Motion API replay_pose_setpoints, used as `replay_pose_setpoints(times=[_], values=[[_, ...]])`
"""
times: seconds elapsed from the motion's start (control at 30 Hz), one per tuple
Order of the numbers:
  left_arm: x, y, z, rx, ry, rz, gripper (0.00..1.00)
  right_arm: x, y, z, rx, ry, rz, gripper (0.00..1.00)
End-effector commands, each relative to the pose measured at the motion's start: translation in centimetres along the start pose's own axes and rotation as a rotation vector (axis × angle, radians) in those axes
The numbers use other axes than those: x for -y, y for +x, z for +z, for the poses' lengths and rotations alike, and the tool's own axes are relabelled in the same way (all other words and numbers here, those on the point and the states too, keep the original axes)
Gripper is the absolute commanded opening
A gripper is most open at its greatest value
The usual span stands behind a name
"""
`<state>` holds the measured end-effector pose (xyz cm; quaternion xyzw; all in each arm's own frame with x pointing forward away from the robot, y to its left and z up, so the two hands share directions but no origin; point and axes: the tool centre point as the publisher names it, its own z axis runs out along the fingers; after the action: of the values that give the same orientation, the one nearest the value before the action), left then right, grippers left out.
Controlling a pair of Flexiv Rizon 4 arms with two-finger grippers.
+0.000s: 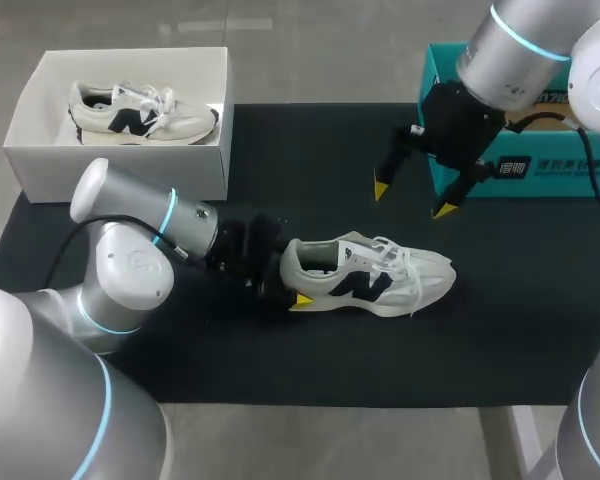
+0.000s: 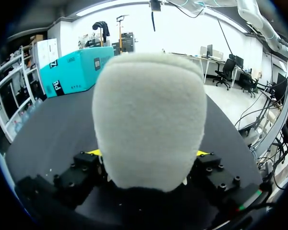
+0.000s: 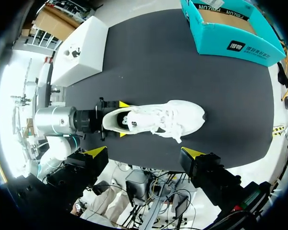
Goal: Take the shoe out of the shoebox, open the shoe tongue, remove and reinsert the insole, then place the shoe into the shoebox
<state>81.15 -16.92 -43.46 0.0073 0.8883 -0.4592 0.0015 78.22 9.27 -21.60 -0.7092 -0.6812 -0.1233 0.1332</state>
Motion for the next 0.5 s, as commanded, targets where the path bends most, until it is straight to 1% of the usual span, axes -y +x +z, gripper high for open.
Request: replay_pose_setpoints(times=[0.03, 0.07, 0.13, 0.2, 0.23, 0.33, 0.5], values=[[-0.2, 0.0, 0.0, 0.001, -0.001, 0.001, 0.0, 0.0, 1.1, 2.8, 0.056, -0.137, 0.05, 1.0], [-0.2, 0.0, 0.0, 0.001, -0.001, 0.001, 0.0, 0.0, 1.1, 3.3, 0.075, -0.158, 0.059, 1.0], [-0.2, 0.0, 0.0, 0.001, -0.001, 0.001, 0.0, 0.0, 1.2, 3.9, 0.063, -0.195, 0.075, 1.0], [-0.2, 0.0, 0.0, 0.001, -0.001, 0.001, 0.0, 0.0, 1.1, 4.4, 0.075, -0.208, 0.083, 1.0], [-0.2, 0.0, 0.0, 0.001, -0.001, 0.001, 0.0, 0.0, 1.1, 4.7, 0.09, -0.228, 0.084, 1.0], [-0.2, 0.0, 0.0, 0.001, -0.001, 0.001, 0.0, 0.1, 1.4, 5.4, 0.136, -0.234, 0.075, 1.0], [-0.2, 0.0, 0.0, 0.001, -0.001, 0.001, 0.0, 0.2, 1.7, 7.1, 0.196, -0.187, 0.05, 1.0]])
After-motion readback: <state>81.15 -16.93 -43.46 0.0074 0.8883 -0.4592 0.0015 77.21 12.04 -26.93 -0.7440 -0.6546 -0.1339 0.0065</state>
